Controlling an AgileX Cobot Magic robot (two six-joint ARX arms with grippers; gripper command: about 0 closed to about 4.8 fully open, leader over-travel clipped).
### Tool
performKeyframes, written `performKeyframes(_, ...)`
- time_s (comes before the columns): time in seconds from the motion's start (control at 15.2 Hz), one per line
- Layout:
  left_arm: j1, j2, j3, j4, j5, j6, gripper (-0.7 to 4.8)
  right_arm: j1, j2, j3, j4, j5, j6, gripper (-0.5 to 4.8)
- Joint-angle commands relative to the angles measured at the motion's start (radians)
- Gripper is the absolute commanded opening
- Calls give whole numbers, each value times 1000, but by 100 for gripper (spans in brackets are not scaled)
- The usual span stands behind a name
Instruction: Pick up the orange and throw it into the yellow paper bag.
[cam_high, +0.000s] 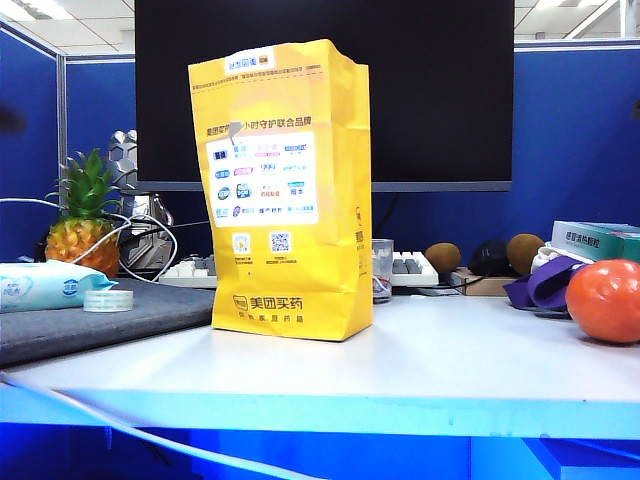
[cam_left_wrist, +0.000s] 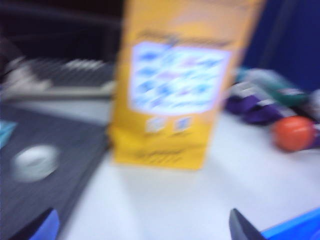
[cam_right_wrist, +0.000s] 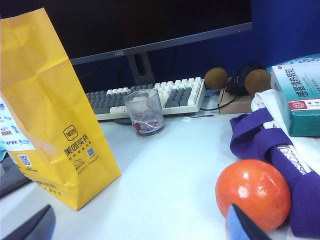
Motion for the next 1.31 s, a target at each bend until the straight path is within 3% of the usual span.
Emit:
performKeyframes(0.07,1,-1,22,46,-33,-24,479,1,0,-7,103,-2,-13,479)
performKeyframes(0.2,1,6,53,42,-42,18,479,1,0,29,114,-2,-51,479)
performKeyframes(0.39,1,110,146,54,-96,8,479,0,43,129,124,85,-121,479)
performKeyframes(0.59,1,334,306,101,-86,42,479,0,158,182,190,166,-165,479)
performKeyframes(0.79,1,641,555,48,68,128,479,-1,392,319,139,191,-189,479)
performKeyframes(1.05,0,909,802,-127,301,162,479,-2,685,575,-123,242,-235,479)
performKeyframes(1.12,-1,964,867,-170,397,169,479,-2,787,655,-219,242,-245,479)
performKeyframes(1.18,-8,980,891,-172,427,169,479,-3,850,700,-283,242,-253,479)
performKeyframes(1.31,-72,982,912,-169,369,187,479,-15,967,745,-344,240,-274,479)
